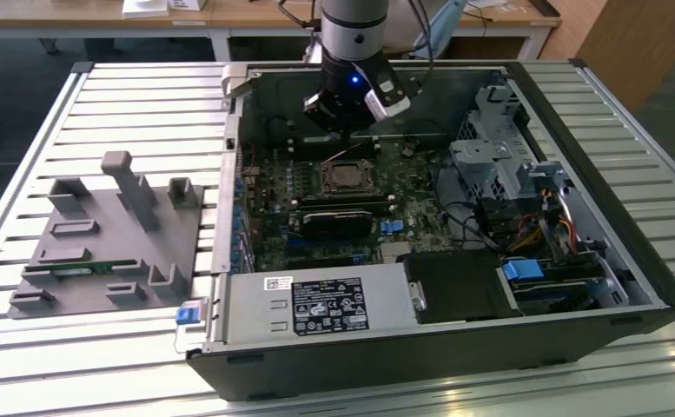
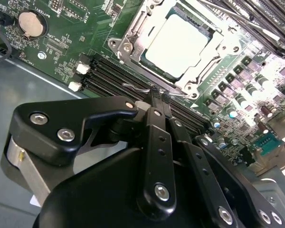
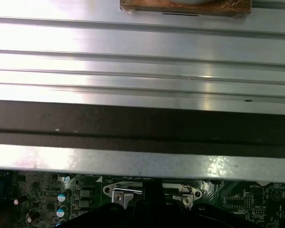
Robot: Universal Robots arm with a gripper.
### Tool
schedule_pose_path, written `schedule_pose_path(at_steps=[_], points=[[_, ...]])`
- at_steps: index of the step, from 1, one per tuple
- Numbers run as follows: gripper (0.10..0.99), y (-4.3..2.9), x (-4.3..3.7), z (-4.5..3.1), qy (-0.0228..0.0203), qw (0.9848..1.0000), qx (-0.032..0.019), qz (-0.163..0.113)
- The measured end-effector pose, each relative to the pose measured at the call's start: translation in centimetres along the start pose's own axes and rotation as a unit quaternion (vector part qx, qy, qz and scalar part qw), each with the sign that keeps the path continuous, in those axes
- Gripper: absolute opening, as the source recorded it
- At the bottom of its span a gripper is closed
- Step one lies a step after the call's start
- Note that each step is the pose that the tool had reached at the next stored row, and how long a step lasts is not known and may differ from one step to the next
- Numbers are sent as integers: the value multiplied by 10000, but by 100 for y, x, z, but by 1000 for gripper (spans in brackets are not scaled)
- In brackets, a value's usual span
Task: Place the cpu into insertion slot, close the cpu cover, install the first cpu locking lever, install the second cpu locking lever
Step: 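Install the first cpu locking lever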
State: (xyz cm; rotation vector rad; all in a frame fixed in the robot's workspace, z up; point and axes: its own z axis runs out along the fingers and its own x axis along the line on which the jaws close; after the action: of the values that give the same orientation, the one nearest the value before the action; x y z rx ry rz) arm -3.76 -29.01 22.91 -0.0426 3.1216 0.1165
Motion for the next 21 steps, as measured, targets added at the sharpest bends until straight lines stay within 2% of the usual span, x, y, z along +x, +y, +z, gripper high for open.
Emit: schedule_pose_path(at_steps=[21], points=[[106,45,-75,61,0,10000,0,0]])
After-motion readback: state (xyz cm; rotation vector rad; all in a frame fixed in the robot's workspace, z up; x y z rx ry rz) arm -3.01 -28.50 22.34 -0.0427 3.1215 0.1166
